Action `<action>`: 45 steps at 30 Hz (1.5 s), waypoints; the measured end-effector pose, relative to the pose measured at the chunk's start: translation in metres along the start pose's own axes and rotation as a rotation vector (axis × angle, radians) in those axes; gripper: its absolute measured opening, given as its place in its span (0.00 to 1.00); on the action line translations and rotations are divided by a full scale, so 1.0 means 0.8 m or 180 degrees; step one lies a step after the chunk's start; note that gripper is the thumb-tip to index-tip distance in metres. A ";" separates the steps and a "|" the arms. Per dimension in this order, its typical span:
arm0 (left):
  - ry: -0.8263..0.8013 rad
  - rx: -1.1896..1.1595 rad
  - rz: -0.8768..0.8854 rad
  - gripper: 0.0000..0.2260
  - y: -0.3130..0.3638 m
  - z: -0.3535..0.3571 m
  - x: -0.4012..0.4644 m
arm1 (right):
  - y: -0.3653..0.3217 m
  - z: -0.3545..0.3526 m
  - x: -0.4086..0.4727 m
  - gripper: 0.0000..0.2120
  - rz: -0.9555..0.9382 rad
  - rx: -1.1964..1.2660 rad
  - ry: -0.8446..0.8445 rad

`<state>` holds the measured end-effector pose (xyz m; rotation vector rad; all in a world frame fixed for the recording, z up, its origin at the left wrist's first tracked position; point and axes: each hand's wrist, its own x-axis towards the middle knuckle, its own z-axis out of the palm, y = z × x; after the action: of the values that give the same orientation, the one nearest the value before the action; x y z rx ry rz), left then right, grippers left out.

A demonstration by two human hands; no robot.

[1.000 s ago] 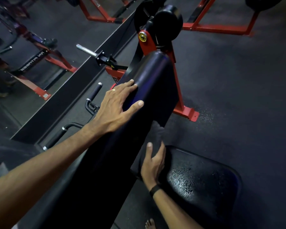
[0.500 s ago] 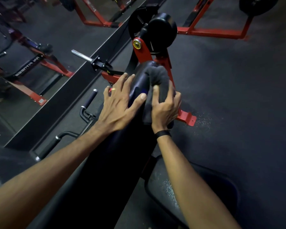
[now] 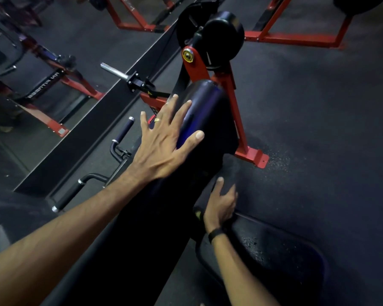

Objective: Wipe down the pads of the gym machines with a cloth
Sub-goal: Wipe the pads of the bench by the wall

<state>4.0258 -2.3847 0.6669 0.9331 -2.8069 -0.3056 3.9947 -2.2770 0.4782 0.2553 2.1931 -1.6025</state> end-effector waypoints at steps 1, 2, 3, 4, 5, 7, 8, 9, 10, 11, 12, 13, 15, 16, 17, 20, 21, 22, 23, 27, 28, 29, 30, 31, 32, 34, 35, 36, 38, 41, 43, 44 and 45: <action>0.0000 0.0041 0.0009 0.36 0.001 0.000 0.001 | -0.017 -0.007 -0.020 0.29 -0.0358 0.0175 0.0011; -0.0005 0.0058 0.0007 0.36 0.001 -0.001 0.001 | -0.040 -0.011 -0.035 0.25 -0.0879 0.0379 0.0014; 0.0000 0.0058 0.0003 0.36 0.001 -0.001 0.001 | -0.062 -0.011 -0.039 0.24 -0.1356 0.0568 0.0005; 0.0015 0.0041 -0.0007 0.36 0.001 -0.001 0.001 | -0.085 -0.007 -0.033 0.24 -0.1722 0.0679 0.0012; 0.0023 0.0028 -0.0006 0.36 0.002 -0.001 0.000 | -0.111 -0.001 -0.019 0.23 -0.1923 0.0731 0.0080; 0.0012 0.0034 0.0002 0.36 0.002 0.000 -0.001 | -0.156 0.017 0.024 0.23 -0.2033 0.0623 0.0382; -0.0009 0.0049 -0.0001 0.36 0.001 -0.001 -0.001 | -0.173 0.026 0.046 0.23 -0.2034 0.0514 0.0559; -0.0034 0.0055 0.0000 0.36 0.001 -0.001 0.000 | -0.182 0.033 0.068 0.23 -0.2049 0.0401 0.0718; -0.0062 0.0054 0.0003 0.36 0.001 -0.001 0.001 | -0.182 0.040 0.088 0.23 -0.2074 0.0294 0.0844; -0.0090 0.0050 0.0010 0.36 0.001 -0.001 0.002 | -0.174 0.047 0.106 0.23 -0.2054 0.0186 0.0985; -0.0098 0.0050 0.0014 0.36 0.002 -0.001 0.003 | -0.161 0.052 0.124 0.22 -0.1981 0.0077 0.1092; -0.0098 0.0052 0.0010 0.36 0.001 -0.001 0.002 | -0.147 0.056 0.140 0.22 -0.1825 -0.0011 0.1138; -0.0125 0.0060 0.0020 0.36 0.003 0.000 0.002 | -0.117 0.056 0.161 0.22 -0.1265 -0.0071 0.0890; -0.0138 0.0058 0.0030 0.36 0.003 0.001 0.001 | -0.103 0.055 0.165 0.22 -0.0998 -0.0067 0.0658; -0.0155 0.0045 0.0036 0.36 0.003 0.002 0.002 | -0.091 0.052 0.166 0.24 -0.0836 -0.0033 0.0464; -0.0248 0.0018 0.0037 0.37 0.001 0.002 0.004 | -0.068 0.046 0.158 0.27 -0.0690 0.0016 0.0221; -0.0262 0.0037 0.0044 0.37 0.000 0.002 0.004 | -0.062 0.044 0.155 0.28 -0.0608 0.0043 0.0187; -0.0261 0.0059 0.0059 0.37 0.000 0.002 0.004 | -0.058 0.042 0.150 0.28 -0.0530 0.0091 0.0134; -0.0273 0.0075 0.0066 0.37 0.000 0.002 0.004 | -0.051 0.038 0.143 0.29 -0.0462 0.0150 0.0080; -0.0333 0.0062 0.0078 0.37 0.001 0.001 0.003 | 0.003 0.021 0.087 0.41 -0.0429 0.0377 -0.0173; -0.0326 0.0077 0.0072 0.37 0.000 0.001 0.004 | 0.016 0.021 0.080 0.46 -0.0401 0.0373 -0.0205; -0.0331 0.0120 0.0084 0.37 0.000 0.001 0.004 | 0.025 0.025 0.081 0.47 -0.0401 0.0323 -0.0153; -0.0319 0.0168 0.0094 0.37 -0.001 0.001 0.004 | 0.014 0.026 0.082 0.45 -0.0403 0.0326 -0.0127; -0.0293 0.0214 0.0109 0.36 -0.001 0.002 0.003 | -0.007 0.024 0.087 0.40 -0.0343 0.0327 -0.0107; -0.0269 0.0253 0.0131 0.36 -0.001 0.002 0.002 | -0.033 0.024 0.095 0.35 -0.0254 0.0294 -0.0081; -0.0234 0.0302 0.0149 0.36 -0.001 0.002 0.002 | -0.078 0.027 0.127 0.26 -0.0316 0.0128 0.0021; -0.0212 0.0305 0.0147 0.36 -0.002 0.002 0.002 | -0.094 0.029 0.146 0.24 -0.0449 0.0058 0.0042; -0.0175 0.0286 0.0133 0.37 -0.002 0.001 0.003 | -0.111 0.030 0.158 0.24 -0.0567 -0.0027 0.0055; -0.0097 0.0209 0.0120 0.39 0.001 0.001 0.005 | -0.144 0.033 0.159 0.24 -0.0627 -0.0202 0.0068; -0.0031 0.0052 0.0082 0.43 0.002 0.000 0.004 | -0.176 0.032 0.125 0.23 -0.0955 -0.0348 0.0079; 0.0026 -0.0108 0.0065 0.43 0.000 0.001 0.004 | -0.182 0.023 0.099 0.24 -0.1330 -0.0240 0.0235; 0.0064 -0.0186 0.0060 0.43 -0.001 0.002 0.004 | -0.181 0.019 0.087 0.24 -0.1615 -0.0154 0.0290; 0.0098 -0.0285 0.0049 0.43 -0.001 0.002 0.003 | -0.179 0.015 0.076 0.23 -0.1992 -0.0076 0.0297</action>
<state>4.0239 -2.3869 0.6657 0.8889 -2.7463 -0.4075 3.8881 -2.3401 0.5735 -0.4163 2.5153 -1.8929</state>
